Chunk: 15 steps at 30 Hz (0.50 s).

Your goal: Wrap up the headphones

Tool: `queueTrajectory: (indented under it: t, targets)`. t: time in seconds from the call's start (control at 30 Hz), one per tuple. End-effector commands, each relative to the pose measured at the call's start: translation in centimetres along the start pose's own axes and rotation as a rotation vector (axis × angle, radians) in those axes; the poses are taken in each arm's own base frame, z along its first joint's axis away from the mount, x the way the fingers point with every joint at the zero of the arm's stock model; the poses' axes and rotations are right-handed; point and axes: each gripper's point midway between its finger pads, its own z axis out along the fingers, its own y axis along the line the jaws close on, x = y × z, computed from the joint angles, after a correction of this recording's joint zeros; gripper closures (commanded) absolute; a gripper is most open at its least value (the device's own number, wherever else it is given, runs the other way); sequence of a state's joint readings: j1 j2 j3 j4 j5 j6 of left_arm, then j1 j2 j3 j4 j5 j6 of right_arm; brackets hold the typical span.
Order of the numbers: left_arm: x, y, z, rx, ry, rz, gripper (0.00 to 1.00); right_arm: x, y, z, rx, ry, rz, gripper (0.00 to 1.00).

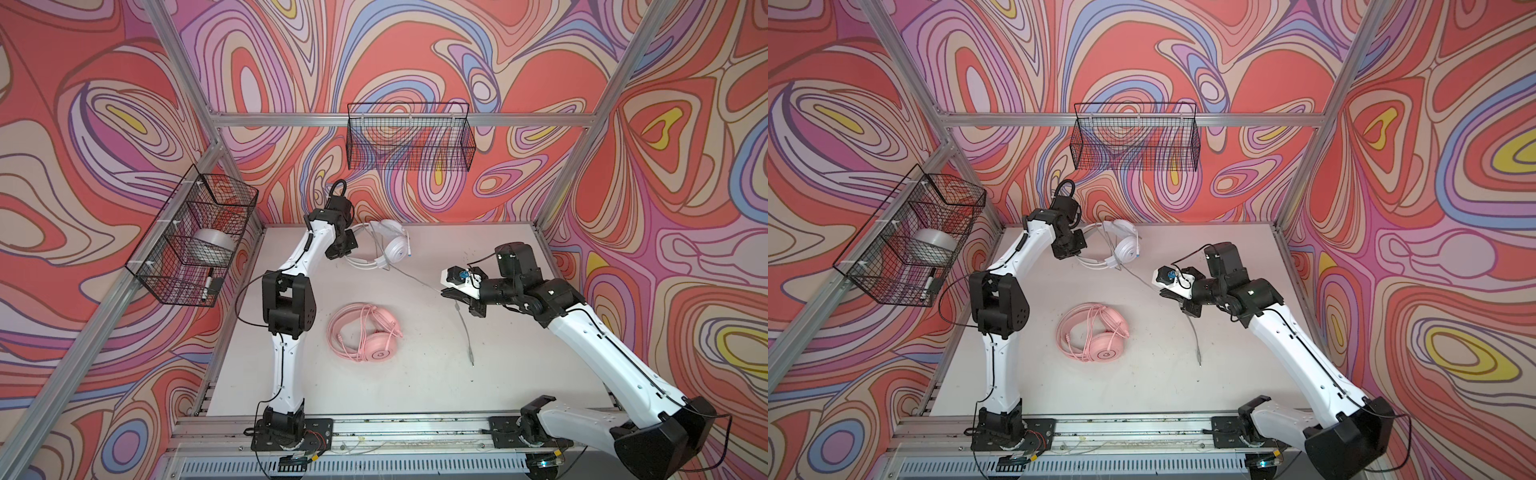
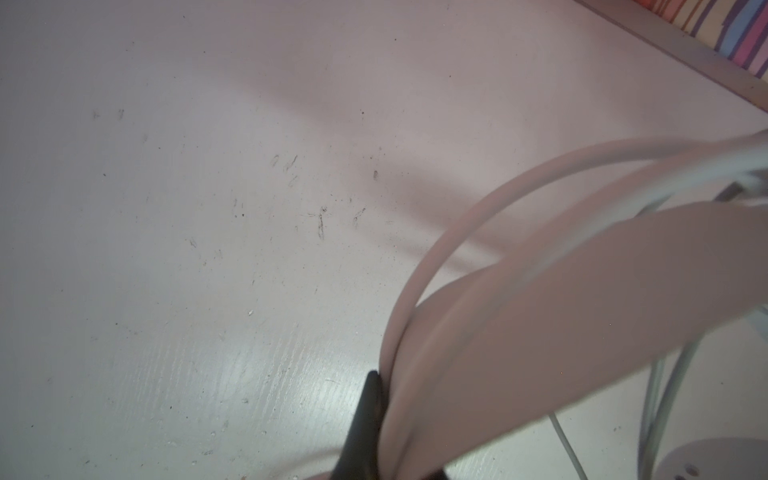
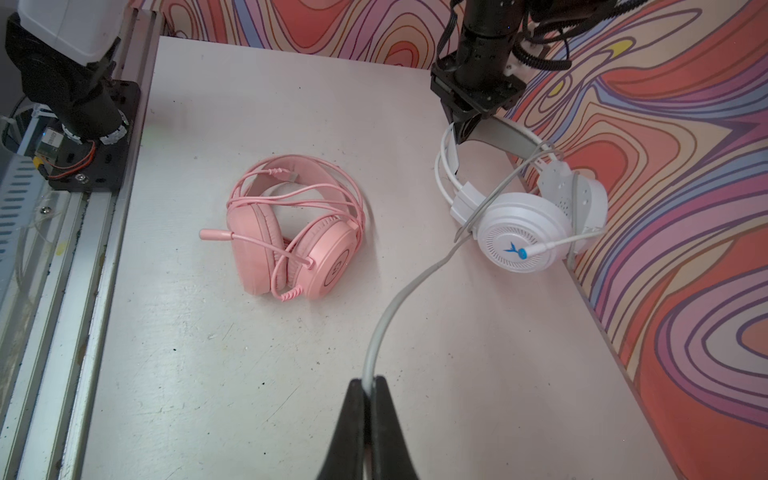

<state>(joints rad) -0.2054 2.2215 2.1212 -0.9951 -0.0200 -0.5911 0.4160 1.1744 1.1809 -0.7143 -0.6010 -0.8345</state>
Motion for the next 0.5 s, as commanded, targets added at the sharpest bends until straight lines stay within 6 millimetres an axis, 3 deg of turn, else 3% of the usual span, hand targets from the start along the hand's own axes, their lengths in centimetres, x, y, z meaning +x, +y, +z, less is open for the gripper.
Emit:
queueTrajectory:
  t: [0.0, 0.47]
  targets:
    - [-1.5, 0.3, 0.0, -0.008, -0.04, -0.02, 1.0, -3.0, 0.1, -1.6, 0.014, -0.091, -0.088, 1.0]
    - [-1.1, 1.4, 2.3, -0.07, -0.026, 0.005, 1.0, -6.9, -1.5, -3.3, 0.059, -0.191, -0.205, 1.0]
